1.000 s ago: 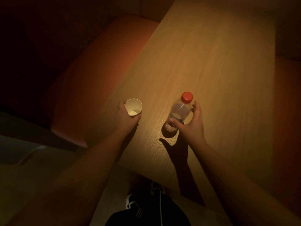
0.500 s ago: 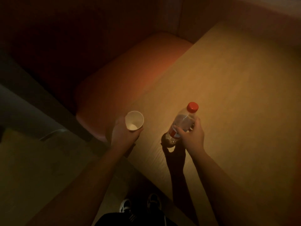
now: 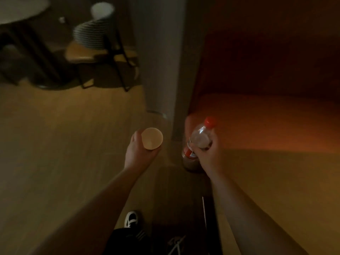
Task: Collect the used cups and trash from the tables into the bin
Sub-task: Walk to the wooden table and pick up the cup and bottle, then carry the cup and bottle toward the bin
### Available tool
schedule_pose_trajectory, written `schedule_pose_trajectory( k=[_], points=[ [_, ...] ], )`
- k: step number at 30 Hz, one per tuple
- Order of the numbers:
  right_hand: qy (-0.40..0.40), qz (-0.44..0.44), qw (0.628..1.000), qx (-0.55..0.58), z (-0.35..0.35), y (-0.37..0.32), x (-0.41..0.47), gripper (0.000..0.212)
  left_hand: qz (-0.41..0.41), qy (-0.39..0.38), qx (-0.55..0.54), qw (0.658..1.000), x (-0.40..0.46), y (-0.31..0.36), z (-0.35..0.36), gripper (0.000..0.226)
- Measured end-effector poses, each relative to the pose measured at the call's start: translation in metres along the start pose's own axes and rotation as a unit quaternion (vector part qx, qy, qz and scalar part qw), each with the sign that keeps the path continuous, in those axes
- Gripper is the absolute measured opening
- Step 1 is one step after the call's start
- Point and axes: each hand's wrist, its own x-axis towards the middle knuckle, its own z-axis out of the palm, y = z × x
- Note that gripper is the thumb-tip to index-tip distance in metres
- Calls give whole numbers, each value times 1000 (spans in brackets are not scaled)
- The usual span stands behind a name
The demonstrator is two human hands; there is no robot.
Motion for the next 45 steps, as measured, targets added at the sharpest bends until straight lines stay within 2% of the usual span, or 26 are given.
schedule_pose_trajectory(
  k=[7, 11, 14, 24, 29, 35, 40, 45],
  points=[
    [-169, -106, 978, -62, 162, -60, 6, 61, -131, 158, 3, 979, -4, -92, -121, 79],
    [-255, -160, 951, -65, 266, -92, -10, 68, -181, 227, 12, 957, -6, -154, -193, 82],
    [-336, -168, 924, -65, 349, -117, -31, 68, -223, 278, 16, 934, -9, -204, -253, 84],
    [-470, -252, 843, -73, 594, -198, -135, 69, -309, 434, 46, 845, -46, -334, -437, 84],
    [-532, -271, 798, -81, 673, -218, -177, 70, -362, 476, 54, 800, -74, -374, -493, 84],
    [-574, -276, 766, -92, 773, -236, -215, 70, -394, 511, 70, 761, -79, -430, -549, 81],
    [-600, -283, 742, -96, 879, -250, -230, 72, -409, 519, 77, 747, -52, -500, -602, 79],
    [-614, -285, 729, -106, 1012, -287, -233, 75, -433, 512, 97, 735, 4, -578, -685, 78]
  ],
)
